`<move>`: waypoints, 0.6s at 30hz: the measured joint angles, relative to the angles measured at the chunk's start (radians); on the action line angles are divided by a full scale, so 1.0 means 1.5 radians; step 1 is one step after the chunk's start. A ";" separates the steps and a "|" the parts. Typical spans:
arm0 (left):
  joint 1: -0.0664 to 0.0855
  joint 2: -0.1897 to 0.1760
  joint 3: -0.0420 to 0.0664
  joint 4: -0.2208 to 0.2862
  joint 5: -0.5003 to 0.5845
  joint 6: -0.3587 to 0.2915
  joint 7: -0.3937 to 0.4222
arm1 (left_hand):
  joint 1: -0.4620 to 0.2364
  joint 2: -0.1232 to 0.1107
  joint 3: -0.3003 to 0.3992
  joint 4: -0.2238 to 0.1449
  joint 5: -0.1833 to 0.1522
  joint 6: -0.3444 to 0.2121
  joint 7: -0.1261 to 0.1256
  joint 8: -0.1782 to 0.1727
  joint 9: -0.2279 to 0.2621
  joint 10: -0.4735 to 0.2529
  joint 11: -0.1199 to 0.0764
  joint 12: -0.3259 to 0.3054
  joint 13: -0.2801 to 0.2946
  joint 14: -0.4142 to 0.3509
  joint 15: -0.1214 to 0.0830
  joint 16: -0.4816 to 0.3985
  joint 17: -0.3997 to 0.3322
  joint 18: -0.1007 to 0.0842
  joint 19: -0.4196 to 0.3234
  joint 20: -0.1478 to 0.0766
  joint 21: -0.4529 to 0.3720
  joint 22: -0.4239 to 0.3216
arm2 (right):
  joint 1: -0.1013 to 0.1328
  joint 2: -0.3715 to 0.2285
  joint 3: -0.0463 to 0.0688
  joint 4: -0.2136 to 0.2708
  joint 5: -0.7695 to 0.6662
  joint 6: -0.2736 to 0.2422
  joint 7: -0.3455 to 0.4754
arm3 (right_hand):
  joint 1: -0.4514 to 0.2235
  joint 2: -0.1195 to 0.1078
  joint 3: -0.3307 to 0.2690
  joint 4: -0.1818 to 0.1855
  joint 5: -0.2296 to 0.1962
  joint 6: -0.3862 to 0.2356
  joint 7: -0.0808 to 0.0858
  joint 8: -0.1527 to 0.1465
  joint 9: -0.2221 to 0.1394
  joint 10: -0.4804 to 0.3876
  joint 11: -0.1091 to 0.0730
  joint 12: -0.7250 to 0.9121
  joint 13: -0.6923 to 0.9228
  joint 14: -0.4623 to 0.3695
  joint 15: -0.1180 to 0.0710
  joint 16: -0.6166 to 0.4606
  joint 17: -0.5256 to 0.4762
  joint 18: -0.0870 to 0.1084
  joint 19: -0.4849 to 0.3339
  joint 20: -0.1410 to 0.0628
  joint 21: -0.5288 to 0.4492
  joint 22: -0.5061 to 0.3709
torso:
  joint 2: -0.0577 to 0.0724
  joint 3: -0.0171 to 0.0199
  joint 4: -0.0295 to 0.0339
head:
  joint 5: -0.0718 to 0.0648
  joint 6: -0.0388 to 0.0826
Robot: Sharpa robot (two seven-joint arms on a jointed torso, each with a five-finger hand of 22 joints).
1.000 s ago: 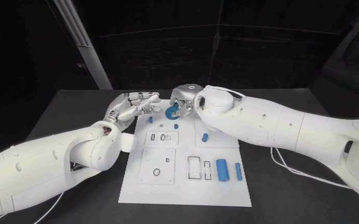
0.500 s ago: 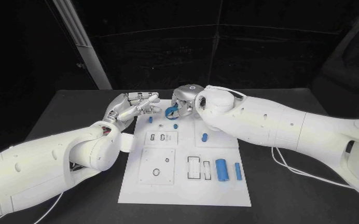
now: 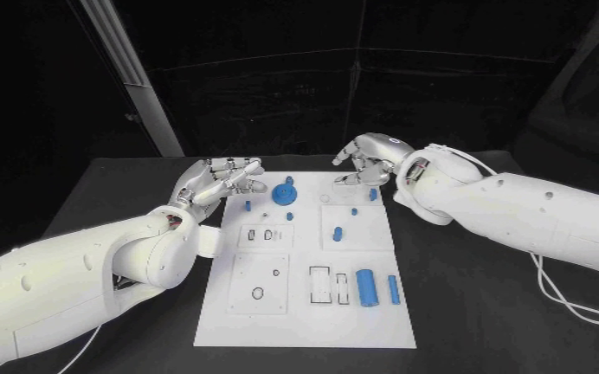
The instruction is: Assemble the parts on the task board
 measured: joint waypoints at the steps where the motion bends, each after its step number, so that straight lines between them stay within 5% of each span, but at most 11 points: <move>1: 0.000 0.000 0.000 0.000 0.000 0.000 0.000 | 0.000 0.000 0.000 0.000 0.000 0.000 0.000 0.000 0.000 0.000 0.000 0.000 0.000 0.000 0.000 0.000 0.000 0.000 0.000 0.000 0.000 0.000 | 0.000 -0.013 0.000 0.005 0.013 0.001 0.009 | 0.003 0.000 -0.001 -0.002 0.000 0.000 0.000 0.000 0.000 0.000 0.000 0.000 0.000 0.000 0.000 0.000 0.000 0.000 0.000 0.000 0.000 0.000 | 0.000 0.0004 -0.0013 | 0.001 0.000; 8: 0.000 0.005 0.000 -0.005 0.000 0.000 0.000 | 0.000 0.000 0.000 0.000 0.000 0.000 0.000 0.000 0.000 0.000 0.000 0.000 0.000 0.000 0.000 0.000 0.000 0.000 0.000 0.000 0.000 0.000 | 0.000 -0.082 0.000 0.026 0.087 0.008 0.046 | 0.006 -0.004 -0.006 -0.007 0.000 -0.003 0.002 0.000 -0.002 0.000 0.000 0.000 -0.001 0.000 0.000 0.000 0.000 0.000 0.000 0.000 0.000 0.000 | -0.001 0.0035 -0.0063 | -0.003 0.002; 18: 0.000 0.009 0.000 -0.013 0.000 0.001 0.000 | 0.000 0.000 0.000 0.000 0.000 0.000 0.000 0.000 0.000 0.000 0.000 0.000 0.000 0.000 0.000 0.000 0.000 0.000 0.000 0.000 0.000 0.000 | -0.025 -0.101 -0.001 -0.006 0.122 0.017 0.054 | 0.006 -0.004 -0.008 -0.009 0.000 -0.003 0.002 0.000 -0.002 0.000 0.000 0.000 -0.005 0.000 0.000 0.000 0.000 0.000 0.000 0.000 0.000 0.000 | -0.001 0.0052 -0.0082 | -0.001 -0.006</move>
